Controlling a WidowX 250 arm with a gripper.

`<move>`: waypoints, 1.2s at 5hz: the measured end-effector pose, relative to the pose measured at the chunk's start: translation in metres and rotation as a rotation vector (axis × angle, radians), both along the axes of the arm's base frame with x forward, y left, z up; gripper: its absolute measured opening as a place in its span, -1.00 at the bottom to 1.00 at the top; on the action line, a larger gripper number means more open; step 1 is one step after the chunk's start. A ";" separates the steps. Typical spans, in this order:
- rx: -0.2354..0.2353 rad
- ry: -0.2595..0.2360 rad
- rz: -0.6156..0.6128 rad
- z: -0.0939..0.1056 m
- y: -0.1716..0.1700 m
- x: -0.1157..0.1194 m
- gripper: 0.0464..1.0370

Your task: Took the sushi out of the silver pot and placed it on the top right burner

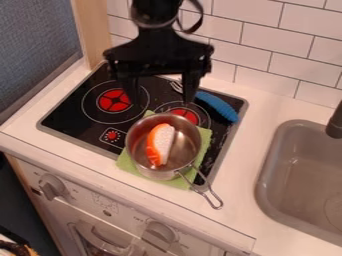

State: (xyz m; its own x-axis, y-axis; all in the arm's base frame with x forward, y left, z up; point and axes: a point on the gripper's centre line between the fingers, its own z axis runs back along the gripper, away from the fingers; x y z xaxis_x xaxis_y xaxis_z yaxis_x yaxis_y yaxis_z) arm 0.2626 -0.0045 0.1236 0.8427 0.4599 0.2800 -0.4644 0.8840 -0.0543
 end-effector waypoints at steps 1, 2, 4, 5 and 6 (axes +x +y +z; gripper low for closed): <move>-0.022 0.026 -0.042 -0.019 -0.001 -0.001 0.93; -0.023 0.048 -0.054 -0.034 -0.001 0.001 0.93; -0.023 0.117 -0.055 -0.070 -0.002 0.007 0.93; -0.013 0.146 -0.034 -0.082 0.007 0.007 0.93; -0.014 0.164 -0.028 -0.090 0.011 0.007 0.93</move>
